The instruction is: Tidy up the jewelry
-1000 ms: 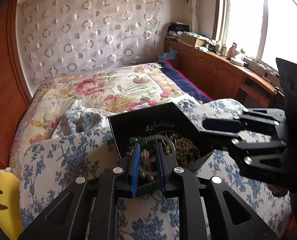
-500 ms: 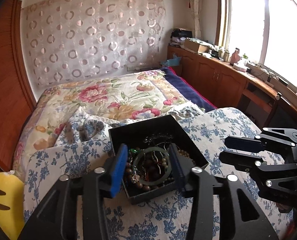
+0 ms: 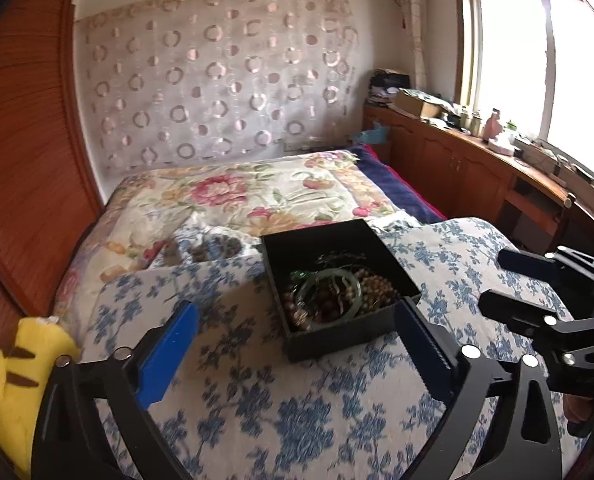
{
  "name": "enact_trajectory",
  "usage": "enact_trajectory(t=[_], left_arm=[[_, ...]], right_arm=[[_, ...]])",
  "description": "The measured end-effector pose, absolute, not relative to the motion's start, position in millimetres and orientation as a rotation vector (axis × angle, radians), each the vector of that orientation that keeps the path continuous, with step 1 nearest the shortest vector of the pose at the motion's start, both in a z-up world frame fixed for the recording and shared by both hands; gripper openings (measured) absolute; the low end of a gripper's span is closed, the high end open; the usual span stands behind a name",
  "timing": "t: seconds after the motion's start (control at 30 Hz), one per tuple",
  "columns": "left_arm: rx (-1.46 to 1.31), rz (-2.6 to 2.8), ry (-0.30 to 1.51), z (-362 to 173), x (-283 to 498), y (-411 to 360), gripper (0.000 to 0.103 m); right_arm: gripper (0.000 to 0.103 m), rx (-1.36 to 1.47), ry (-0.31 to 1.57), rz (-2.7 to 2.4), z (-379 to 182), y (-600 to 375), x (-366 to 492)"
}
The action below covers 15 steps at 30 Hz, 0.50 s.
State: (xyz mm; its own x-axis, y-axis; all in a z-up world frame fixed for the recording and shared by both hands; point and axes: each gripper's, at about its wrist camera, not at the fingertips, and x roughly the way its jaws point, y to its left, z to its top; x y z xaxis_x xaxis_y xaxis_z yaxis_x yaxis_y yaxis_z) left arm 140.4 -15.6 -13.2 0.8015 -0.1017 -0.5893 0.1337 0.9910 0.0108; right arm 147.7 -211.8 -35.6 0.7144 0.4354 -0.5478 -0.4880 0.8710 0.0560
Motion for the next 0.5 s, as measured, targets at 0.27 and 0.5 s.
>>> enact_trajectory(t=[0.27, 0.5], left_arm=[[0.056, -0.086, 0.591, 4.0, 101.2, -10.9, 0.095], [0.055, -0.069, 0.551, 22.6, 76.1, -12.5, 0.095]], right_arm=[[0.09, -0.062, 0.528, 0.472, -18.2, -211.7, 119.0], [0.099, -0.053, 0.477, 0.451, -0.8, -212.4, 96.1]])
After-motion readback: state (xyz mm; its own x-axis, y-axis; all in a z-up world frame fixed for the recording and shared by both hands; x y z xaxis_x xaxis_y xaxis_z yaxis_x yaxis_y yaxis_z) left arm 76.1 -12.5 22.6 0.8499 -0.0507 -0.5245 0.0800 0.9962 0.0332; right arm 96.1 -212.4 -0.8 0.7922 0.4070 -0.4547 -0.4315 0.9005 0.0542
